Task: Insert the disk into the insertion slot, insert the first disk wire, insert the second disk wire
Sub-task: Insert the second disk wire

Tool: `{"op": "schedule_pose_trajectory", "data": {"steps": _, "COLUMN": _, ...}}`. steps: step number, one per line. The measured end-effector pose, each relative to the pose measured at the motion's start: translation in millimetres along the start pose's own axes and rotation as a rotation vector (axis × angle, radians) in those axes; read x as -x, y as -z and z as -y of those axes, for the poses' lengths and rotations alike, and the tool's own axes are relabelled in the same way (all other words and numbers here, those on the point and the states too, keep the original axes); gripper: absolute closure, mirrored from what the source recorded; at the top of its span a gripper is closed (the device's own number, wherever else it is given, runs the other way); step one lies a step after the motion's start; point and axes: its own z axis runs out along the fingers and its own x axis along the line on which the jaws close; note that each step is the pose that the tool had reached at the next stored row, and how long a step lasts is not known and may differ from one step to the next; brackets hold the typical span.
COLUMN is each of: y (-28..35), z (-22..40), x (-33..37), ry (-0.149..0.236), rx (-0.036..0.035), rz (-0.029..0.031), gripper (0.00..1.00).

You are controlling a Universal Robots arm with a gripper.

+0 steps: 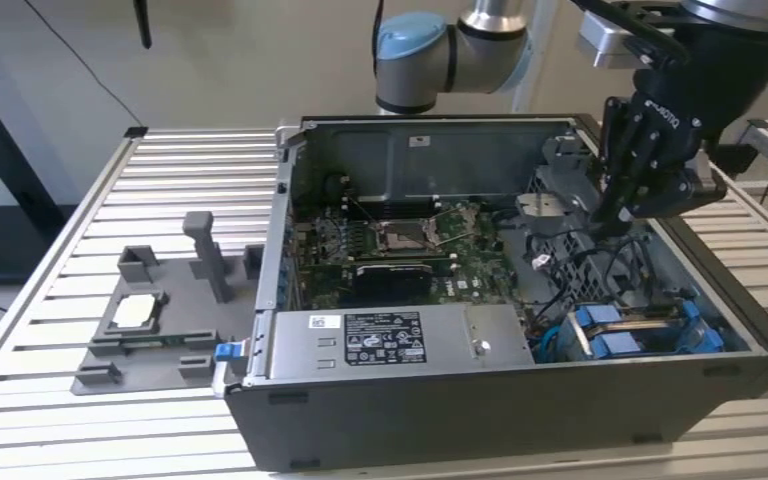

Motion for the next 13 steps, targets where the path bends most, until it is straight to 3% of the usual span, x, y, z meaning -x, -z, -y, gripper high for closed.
{"op": "schedule_pose_trajectory", "data": {"steps": 6, "y": -1.2, "z": -12.6, "x": 0.8, "ry": 0.004, "rx": -0.0008, "rz": -0.0079, "gripper": 0.73}}
{"op": "schedule_pose_trajectory", "data": {"steps": 11, "y": -4.7, "z": -16.5, "x": 3.7, "ry": 0.015, "rx": -0.0014, "rz": -0.0266, "gripper": 0.73}}
{"op": "schedule_pose_trajectory", "data": {"steps": 13, "y": -5.9, "z": -16.6, "x": 4.1, "ry": 0.021, "rx": -0.0014, "rz": -0.028, "gripper": 0.73}}
